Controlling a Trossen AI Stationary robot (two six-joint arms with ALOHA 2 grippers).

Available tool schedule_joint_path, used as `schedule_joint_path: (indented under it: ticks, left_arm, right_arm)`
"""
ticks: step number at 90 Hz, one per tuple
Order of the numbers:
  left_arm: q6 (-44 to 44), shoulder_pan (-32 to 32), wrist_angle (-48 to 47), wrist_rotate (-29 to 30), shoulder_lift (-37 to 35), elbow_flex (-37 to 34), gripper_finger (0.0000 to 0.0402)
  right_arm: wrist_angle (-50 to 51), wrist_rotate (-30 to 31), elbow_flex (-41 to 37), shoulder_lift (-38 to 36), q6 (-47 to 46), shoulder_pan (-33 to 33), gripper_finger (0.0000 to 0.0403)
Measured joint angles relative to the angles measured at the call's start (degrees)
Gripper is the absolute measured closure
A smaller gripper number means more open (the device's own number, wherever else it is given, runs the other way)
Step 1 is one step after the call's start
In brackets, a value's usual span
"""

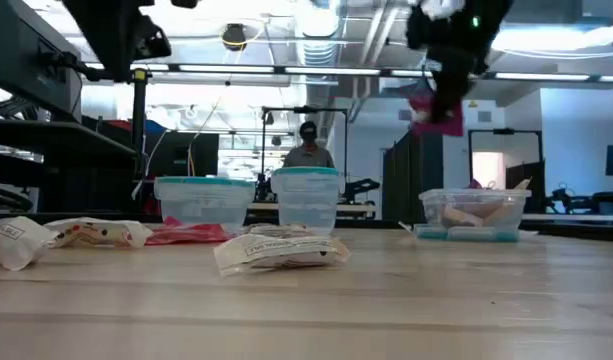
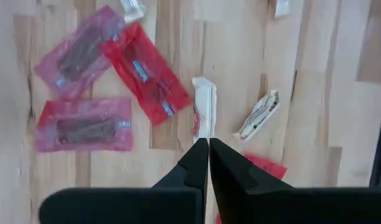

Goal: Sort candy
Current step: Put the violet candy into the top right transparent bin

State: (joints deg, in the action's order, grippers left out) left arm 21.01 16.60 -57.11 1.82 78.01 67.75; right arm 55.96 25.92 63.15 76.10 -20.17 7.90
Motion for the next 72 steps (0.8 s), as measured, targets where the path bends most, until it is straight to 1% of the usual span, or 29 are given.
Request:
schedule_joint_path:
  ticks: [7,16,25,32,38,44,54,59,64,72]
  left_arm:
    - [0.55,0.0,0.06,0.01,0.01,-0.41,0.0401]
    - [0.24,0.02,0.04,0.03,0.01,-0.49,0.0401]
    - [-0.15,0.04,0.03,0.01,-0.01,-0.49,0.0401]
    - [-0.26,0.04,0.06,0.03,-0.01,-0.49,0.0401]
    - [-0.7,0.04,0.1,0.03,-0.01,-0.49,0.0401]
    - [-0.8,0.04,0.15,0.03,-0.01,-0.49,0.0402]
    - [-0.94,0.04,0.92,0.03,-0.01,-0.49,0.0402]
    - [-1.39,0.04,1.72,0.03,-0.01,-0.49,0.0402]
    - [-2.01,0.04,2.46,0.05,-0.01,-0.49,0.0402]
    - [-2.98,0.04,4.01,0.05,-0.01,-0.49,0.0402]
  right_arm:
    - [-0.18,-4.39,-2.16,-0.83,-0.23,2.9,0.0317]
    - [-1.39,-8.46,-3.49,-0.92,-1.39,4.72,0.0267]
    - [0.03,-14.8,-3.49,-0.84,-2.17,4.89,0.0214]
    - [0.24,-17.3,-3.49,-1.17,-5.15,3.04,0.0182]
    - [0.56,-16.75,-3.49,-1.25,-5.34,0.21,0.0163]
    - [1.08,-13.03,-3.49,-1.24,-5.78,-2.63,0.0155]
    - [0.64,-2.57,-5.21,-1.19,-8.73,-6.01,0.0158]
    - [0.34,-0.2,-7.58,-1.18,-10.03,-5.47,0.0164]
    - [-1.0,-0.2,-10.3,-1.16,-10.53,-3.37,0.0175]
    - [-6.74,-0.11,-15.18,-1.14,-11.44,0.8,0.0205]
